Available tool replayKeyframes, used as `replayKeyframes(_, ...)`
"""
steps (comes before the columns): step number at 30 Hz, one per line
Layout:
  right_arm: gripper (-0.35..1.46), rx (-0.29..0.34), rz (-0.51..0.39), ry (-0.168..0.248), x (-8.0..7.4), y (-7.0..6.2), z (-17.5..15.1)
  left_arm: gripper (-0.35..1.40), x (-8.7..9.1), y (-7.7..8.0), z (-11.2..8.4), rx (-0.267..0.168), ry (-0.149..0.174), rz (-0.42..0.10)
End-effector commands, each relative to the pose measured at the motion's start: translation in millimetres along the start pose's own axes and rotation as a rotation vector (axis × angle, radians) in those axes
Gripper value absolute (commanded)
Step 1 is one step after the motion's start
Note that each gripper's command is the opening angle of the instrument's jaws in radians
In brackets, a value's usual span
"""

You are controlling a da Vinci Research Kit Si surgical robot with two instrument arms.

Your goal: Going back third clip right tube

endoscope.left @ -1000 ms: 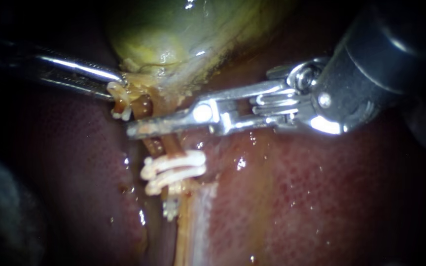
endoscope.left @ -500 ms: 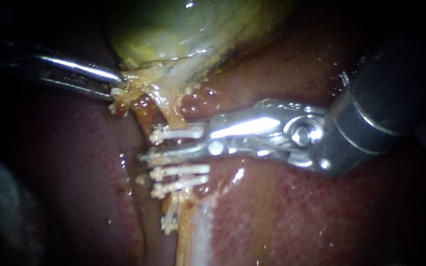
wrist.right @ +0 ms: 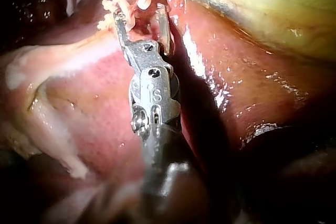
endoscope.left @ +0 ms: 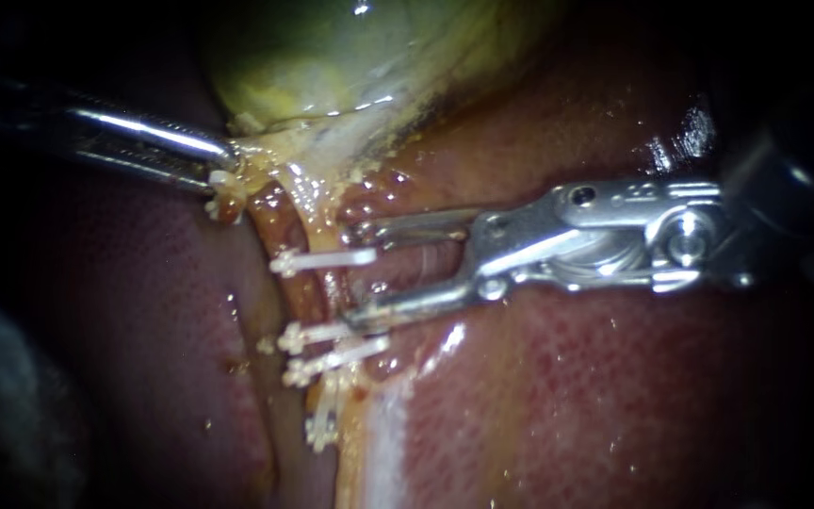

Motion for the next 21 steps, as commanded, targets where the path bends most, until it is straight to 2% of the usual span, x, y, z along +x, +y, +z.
replayKeyframes(1,0.5,0.003,-0.001,0.001,0.1,-0.2,-0.6,-0.35,0.0,0.0,-0.1,-0.001,0.0,0.0)
replayKeyframes(5,0.5,0.018,-0.06,0.001,0.0,-0.9,-3.1,-0.35,0.0,0.0,-0.1,-0.001,0.0,0.0)
replayKeyframes(10,0.5,0.032,-0.084,0.004,-0.4,-1.4,-5.6,-0.35,0.0,0.1,0.0,-0.001,0.0,0.0)
replayKeyframes(21,0.5,0.042,-0.096,0.001,-1.4,-1.8,-7.9,-0.35,-0.3,-0.1,0.7,0.006,0.004,0.002)
